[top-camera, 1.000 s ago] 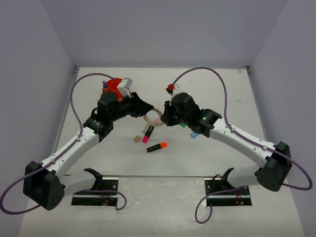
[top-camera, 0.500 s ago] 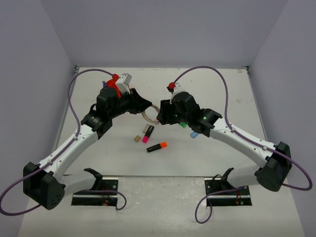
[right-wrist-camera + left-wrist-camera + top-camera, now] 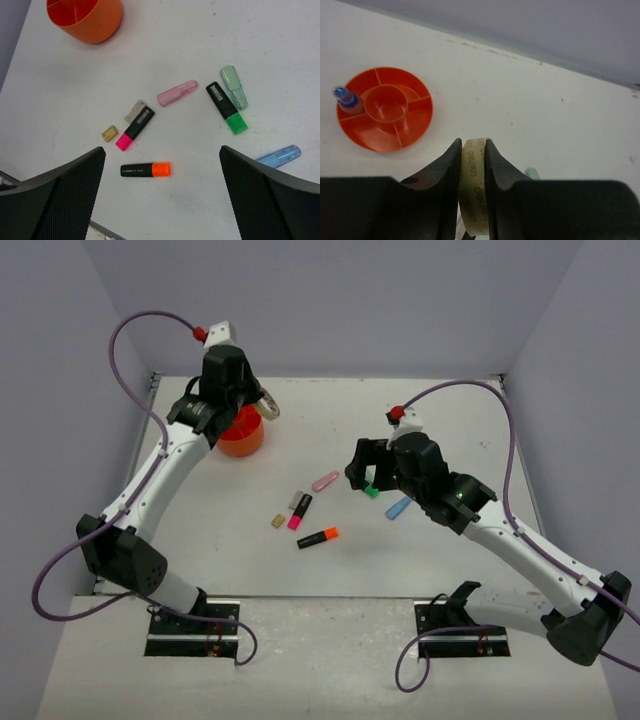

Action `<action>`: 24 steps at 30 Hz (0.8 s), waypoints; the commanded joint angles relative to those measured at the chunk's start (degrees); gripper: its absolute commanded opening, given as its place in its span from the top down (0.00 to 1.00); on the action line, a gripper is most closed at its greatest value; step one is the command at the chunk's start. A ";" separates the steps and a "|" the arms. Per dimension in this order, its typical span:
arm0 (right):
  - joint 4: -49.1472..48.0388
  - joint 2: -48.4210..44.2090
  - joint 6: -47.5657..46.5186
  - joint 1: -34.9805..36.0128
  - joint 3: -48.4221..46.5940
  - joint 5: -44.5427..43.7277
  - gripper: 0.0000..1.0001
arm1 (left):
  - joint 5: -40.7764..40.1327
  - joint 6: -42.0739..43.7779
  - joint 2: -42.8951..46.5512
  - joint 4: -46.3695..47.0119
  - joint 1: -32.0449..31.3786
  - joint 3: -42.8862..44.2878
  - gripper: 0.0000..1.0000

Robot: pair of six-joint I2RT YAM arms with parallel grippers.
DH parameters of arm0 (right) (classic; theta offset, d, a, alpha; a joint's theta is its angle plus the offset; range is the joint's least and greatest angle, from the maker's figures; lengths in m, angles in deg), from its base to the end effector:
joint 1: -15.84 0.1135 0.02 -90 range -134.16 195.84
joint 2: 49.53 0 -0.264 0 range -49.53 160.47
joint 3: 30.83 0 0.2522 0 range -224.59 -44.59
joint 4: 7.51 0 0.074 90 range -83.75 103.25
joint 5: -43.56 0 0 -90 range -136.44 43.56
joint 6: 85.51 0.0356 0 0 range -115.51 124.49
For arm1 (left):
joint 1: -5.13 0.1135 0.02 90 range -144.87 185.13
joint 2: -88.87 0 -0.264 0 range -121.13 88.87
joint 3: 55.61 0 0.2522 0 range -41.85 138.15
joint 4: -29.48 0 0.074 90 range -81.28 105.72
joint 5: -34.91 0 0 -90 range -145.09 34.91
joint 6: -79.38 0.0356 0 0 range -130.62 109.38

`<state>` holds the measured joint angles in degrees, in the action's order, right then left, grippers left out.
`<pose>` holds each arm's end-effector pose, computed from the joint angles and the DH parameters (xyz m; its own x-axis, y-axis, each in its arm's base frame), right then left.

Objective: Sort the stationery into containers
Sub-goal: Place the stationery in the storage box.

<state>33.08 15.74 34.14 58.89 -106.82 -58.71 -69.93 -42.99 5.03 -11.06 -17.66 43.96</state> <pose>0.1891 0.1663 0.3460 -0.5797 0.1200 -0.8060 -0.2826 0.8981 0.3370 0.3104 -0.1205 0.3989 -0.4125 -0.3881 -0.8242 -0.0719 0.9158 -0.3952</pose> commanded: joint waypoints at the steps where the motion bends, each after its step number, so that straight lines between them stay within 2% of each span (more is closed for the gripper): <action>1: 1.76 -3.88 -0.46 -0.14 1.62 -2.92 0.01 | -14.98 -1.69 -10.41 -5.36 4.29 11.89 1.00; 8: 2.71 -7.24 0.46 -0.16 5.05 -2.98 0.01 | -24.35 -6.74 -23.64 -8.13 6.53 24.77 1.00; 12: 2.83 -8.56 0.84 -0.16 6.56 -3.21 0.01 | -27.20 -8.41 -25.66 -5.14 6.53 24.94 1.00; 18: 3.53 -9.33 1.02 -0.16 7.43 -2.80 0.01 | -30.05 -8.01 -32.73 -8.02 6.65 32.18 1.00; 24: 3.50 -9.99 1.37 -0.16 7.91 -2.80 0.01 | -29.84 -7.59 -34.78 -5.77 7.58 31.14 1.00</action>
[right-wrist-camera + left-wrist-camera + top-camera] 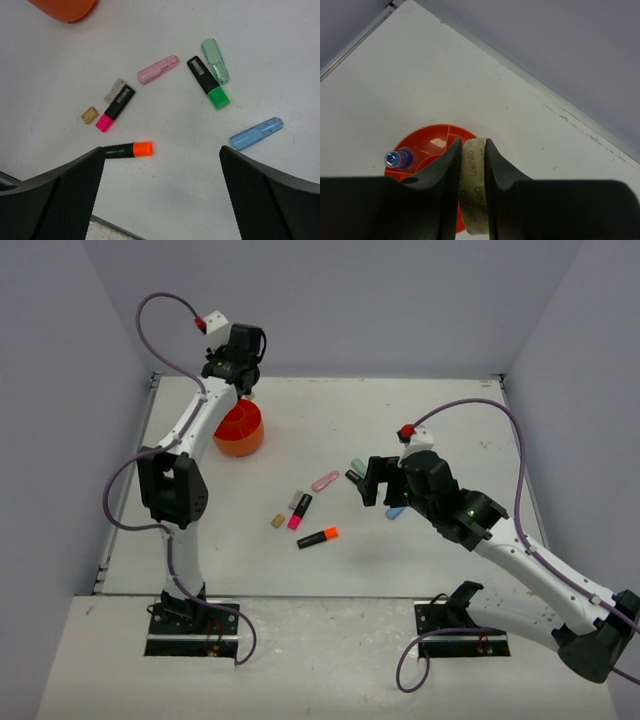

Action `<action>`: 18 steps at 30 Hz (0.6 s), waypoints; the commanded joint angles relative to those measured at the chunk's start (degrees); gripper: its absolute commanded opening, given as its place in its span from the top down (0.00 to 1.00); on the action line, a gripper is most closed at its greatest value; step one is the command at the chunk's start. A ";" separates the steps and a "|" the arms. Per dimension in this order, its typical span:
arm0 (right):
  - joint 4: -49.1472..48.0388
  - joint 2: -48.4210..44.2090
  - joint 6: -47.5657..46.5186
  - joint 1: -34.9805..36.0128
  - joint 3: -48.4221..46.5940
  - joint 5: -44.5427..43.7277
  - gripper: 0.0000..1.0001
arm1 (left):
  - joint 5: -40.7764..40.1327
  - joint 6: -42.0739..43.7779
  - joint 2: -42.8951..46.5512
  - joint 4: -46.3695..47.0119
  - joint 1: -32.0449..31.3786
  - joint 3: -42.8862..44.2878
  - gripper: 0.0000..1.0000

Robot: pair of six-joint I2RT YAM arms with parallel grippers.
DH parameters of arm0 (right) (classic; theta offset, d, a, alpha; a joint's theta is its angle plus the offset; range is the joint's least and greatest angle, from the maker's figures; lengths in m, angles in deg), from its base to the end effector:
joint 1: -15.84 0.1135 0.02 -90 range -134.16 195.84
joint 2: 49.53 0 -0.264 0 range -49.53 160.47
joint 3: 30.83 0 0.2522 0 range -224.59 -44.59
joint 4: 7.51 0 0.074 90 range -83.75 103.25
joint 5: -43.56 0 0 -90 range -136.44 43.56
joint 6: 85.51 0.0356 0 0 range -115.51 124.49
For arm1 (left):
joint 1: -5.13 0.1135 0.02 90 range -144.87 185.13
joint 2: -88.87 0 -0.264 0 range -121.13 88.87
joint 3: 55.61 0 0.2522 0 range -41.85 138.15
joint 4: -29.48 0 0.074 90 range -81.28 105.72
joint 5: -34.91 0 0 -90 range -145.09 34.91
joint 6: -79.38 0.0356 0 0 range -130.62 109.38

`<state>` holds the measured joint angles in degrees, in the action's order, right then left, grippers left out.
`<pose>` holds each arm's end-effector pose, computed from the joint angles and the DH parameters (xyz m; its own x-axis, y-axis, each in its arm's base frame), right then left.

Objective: Sort the stationery into containers
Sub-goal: Place the stationery in the storage box.

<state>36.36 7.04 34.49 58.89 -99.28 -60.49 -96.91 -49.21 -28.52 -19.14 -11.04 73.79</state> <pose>0.1618 0.1394 0.3282 -0.5911 0.1115 -0.7988 -0.2496 0.9165 0.3127 0.4569 -0.1078 0.3404 -0.2565 -0.4096 -0.8755 -0.5969 0.7796 -0.1899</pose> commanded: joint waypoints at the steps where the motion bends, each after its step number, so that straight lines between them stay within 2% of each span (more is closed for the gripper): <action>1: 0.21 -1.27 0.99 -0.16 0.37 -0.85 0.01 | -2.20 -1.49 -1.94 2.06 1.26 1.68 1.00; 18: 0.21 0.48 0.84 -0.16 0.94 -1.21 0.01 | 0.91 -1.26 -5.03 5.98 3.33 -1.94 1.00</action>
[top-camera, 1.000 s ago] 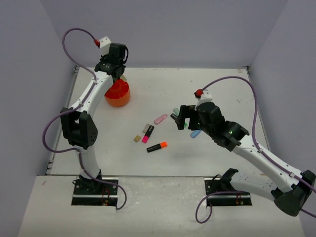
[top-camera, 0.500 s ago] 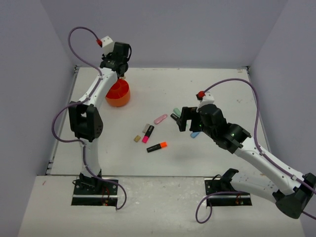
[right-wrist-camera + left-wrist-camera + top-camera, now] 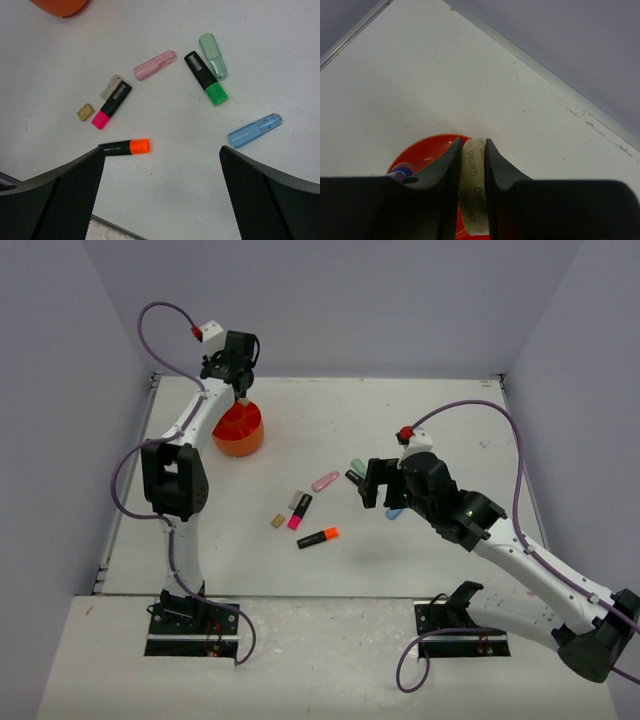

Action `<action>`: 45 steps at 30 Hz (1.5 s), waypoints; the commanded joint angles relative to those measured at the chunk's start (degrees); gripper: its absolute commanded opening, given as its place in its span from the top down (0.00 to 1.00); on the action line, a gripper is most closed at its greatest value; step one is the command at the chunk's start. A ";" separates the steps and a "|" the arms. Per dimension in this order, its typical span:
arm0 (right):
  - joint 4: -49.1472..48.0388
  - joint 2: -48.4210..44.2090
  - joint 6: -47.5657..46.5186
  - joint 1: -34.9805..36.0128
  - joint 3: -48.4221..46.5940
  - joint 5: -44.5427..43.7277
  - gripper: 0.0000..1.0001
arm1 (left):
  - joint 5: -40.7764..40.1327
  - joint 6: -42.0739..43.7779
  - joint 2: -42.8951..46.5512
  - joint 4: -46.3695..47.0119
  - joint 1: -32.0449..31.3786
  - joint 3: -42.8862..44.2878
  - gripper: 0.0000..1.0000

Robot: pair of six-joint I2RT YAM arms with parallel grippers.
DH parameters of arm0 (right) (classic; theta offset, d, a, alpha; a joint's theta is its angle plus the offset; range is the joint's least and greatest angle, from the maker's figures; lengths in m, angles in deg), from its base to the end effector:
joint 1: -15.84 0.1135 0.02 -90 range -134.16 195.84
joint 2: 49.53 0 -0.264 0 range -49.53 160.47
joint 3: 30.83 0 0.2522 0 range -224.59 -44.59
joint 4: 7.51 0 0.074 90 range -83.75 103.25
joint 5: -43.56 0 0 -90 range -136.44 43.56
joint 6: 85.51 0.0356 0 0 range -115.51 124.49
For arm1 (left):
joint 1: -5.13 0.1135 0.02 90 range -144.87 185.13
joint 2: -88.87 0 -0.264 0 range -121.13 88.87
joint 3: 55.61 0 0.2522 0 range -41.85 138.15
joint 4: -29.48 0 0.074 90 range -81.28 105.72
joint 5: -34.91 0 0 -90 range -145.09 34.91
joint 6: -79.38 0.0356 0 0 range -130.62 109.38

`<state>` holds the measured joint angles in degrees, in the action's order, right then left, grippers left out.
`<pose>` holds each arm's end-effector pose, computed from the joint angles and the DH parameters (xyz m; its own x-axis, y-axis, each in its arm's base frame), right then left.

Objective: Sort the stationery into containers
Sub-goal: Place the stationery in the storage box, then pick up the pen from the center of the board.

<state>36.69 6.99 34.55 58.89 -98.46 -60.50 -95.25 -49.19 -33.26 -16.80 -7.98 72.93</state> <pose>0.1614 0.1389 0.3230 -0.6025 0.1021 -0.7916 -0.2445 0.9205 0.3049 0.4812 -0.0885 0.3003 -0.2957 -0.4204 -0.8578 -0.6306 0.7604 -0.1553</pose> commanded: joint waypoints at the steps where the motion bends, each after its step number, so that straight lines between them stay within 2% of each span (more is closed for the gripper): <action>1: -0.11 0.73 0.72 -0.16 0.09 -1.23 0.01 | -0.72 -1.19 -0.23 3.95 0.27 -1.46 1.00; 10: -0.20 1.40 0.81 -0.16 0.23 -0.47 0.01 | -1.83 -2.27 -0.59 3.43 0.27 -3.40 1.00; 11: -0.20 1.36 0.71 -0.20 0.29 -0.49 0.01 | -1.78 -2.38 -0.52 3.35 0.27 -3.50 0.97; 14: -0.22 1.33 0.59 -0.16 0.34 -0.49 0.01 | -1.79 -2.59 0.16 3.67 0.27 -4.17 0.79; 15: -0.28 1.39 0.53 -0.16 0.34 -0.38 0.01 | -1.84 -2.64 0.44 3.84 0.27 -4.28 0.68; 16: -0.23 1.40 0.46 -0.16 0.28 -0.30 0.01 | -1.92 -2.59 0.62 3.93 0.27 -4.30 0.52; 17: -0.20 1.46 0.43 -0.16 0.19 -0.27 0.01 | -1.88 -2.57 0.79 3.96 0.27 -4.30 0.44; 21: -0.24 1.70 0.31 -0.16 0.13 -0.23 0.01 | -1.47 -2.61 2.38 4.09 0.27 -4.48 0.37; 26: -1.12 2.86 -0.19 -0.16 0.18 0.60 0.01 | 1.82 -2.22 6.17 4.79 0.08 -4.30 0.33; 28: -1.75 4.30 -0.44 -0.18 0.36 0.61 0.01 | 3.04 -1.62 8.29 5.87 -0.35 -4.64 0.27; 30: -2.31 6.61 -0.97 -1.85 0.40 1.89 0.01 | 4.15 0.30 12.17 7.03 -1.66 -5.56 0.11; 33: -2.40 13.60 -1.90 -5.84 -0.33 7.25 0.01 | 6.15 2.53 19.69 7.39 -4.20 -8.88 0.00; 35: -2.59 16.59 -2.21 -7.55 -0.91 8.25 0.01 | 9.61 3.06 25.05 7.78 -5.25 -12.97 0.00; 37: -2.83 20.55 -3.63 -8.85 -2.01 9.96 0.02 | 14.37 2.96 33.77 8.56 -6.00 -21.06 0.00; 40: -2.27 26.11 -7.40 -11.58 -4.44 16.38 0.09 | 19.42 3.06 47.15 12.54 -6.89 -32.57 0.00; 42: -1.95 30.64 -8.06 -12.69 -5.86 16.42 0.12 | 23.68 3.06 53.03 13.21 -7.09 -40.27 0.00; 45: -1.73 35.43 -8.32 -13.89 -9.35 14.87 0.16 | 29.98 3.48 62.35 12.20 -7.11 -47.07 0.00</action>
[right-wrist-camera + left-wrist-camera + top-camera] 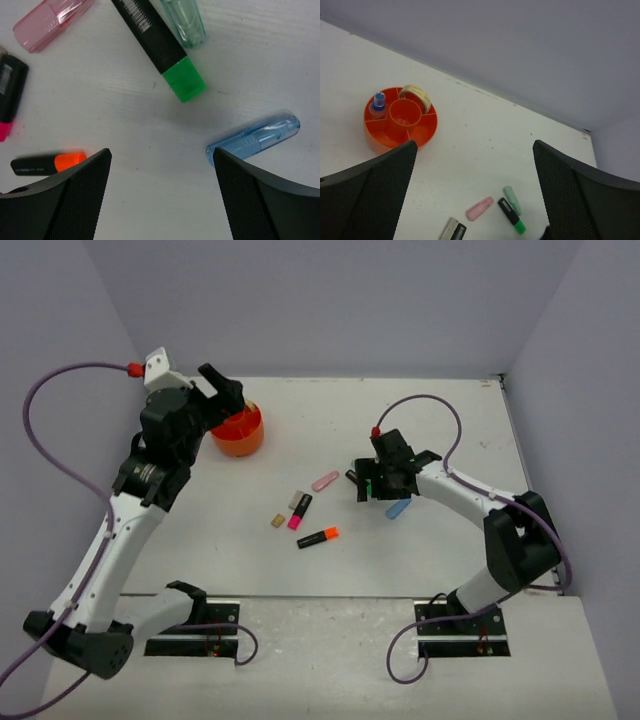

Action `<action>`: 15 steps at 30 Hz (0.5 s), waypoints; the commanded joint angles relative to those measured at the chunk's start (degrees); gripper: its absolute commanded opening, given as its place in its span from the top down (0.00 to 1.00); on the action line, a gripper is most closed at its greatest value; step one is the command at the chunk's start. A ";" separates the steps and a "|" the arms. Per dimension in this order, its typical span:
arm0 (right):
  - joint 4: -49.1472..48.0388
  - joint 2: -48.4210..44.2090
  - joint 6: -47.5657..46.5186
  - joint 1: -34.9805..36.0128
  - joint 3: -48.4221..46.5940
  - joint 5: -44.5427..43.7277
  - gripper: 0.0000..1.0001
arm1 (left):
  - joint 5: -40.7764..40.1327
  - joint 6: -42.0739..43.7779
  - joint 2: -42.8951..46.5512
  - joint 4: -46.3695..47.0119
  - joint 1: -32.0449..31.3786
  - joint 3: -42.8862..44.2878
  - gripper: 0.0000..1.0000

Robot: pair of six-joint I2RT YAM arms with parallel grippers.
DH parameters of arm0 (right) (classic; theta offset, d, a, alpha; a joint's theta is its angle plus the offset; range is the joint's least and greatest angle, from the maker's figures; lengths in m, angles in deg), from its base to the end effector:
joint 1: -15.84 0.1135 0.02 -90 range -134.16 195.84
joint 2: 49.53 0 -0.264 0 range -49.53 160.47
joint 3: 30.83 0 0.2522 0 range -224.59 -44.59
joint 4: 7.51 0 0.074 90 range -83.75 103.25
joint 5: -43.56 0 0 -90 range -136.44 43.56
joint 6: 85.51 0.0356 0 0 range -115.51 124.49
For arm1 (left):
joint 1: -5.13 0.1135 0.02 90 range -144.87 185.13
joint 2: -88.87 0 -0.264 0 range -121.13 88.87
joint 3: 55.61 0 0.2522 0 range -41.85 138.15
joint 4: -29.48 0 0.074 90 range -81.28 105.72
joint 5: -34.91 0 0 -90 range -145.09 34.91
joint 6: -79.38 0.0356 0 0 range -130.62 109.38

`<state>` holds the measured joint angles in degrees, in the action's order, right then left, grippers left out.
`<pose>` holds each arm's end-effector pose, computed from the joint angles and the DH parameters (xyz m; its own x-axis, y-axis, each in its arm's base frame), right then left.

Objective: Sort the stationery into containers
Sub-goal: Pick up the pen from the center of the board.

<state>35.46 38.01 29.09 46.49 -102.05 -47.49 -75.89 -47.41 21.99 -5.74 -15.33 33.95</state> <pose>0.2642 0.1558 0.2122 -0.8813 -0.0385 -0.4709 -0.1482 0.9689 0.1983 0.2422 -0.0769 0.4302 -0.1641 -0.5363 -0.8279 -0.1202 0.8439 -0.5229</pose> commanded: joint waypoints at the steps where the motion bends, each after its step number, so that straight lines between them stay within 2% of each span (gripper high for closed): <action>1: -0.21 5.69 -3.20 -1.61 -7.54 1.44 0.18 | 12.50 2.18 8.36 0.46 0.24 -9.63 0.00; 4: 1.32 10.81 -4.69 -2.40 -13.37 -0.46 0.29 | 16.64 5.04 12.10 -2.01 0.24 -13.38 0.00; 7: 2.36 14.49 -6.60 -3.30 -17.66 -3.82 0.31 | 20.39 9.85 13.89 -6.19 0.24 -16.05 0.00; 12: 3.35 20.10 -10.87 -4.08 -24.26 -5.45 0.32 | 18.71 13.35 20.20 -8.25 0.24 -23.81 0.00; 15: 5.62 23.47 -12.44 -4.71 -28.65 -4.93 0.42 | 15.41 13.50 22.88 -8.07 0.24 -26.34 0.00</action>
<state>38.32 57.41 20.97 42.56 -124.39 -50.99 -58.60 -37.79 39.99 -12.91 -15.21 10.72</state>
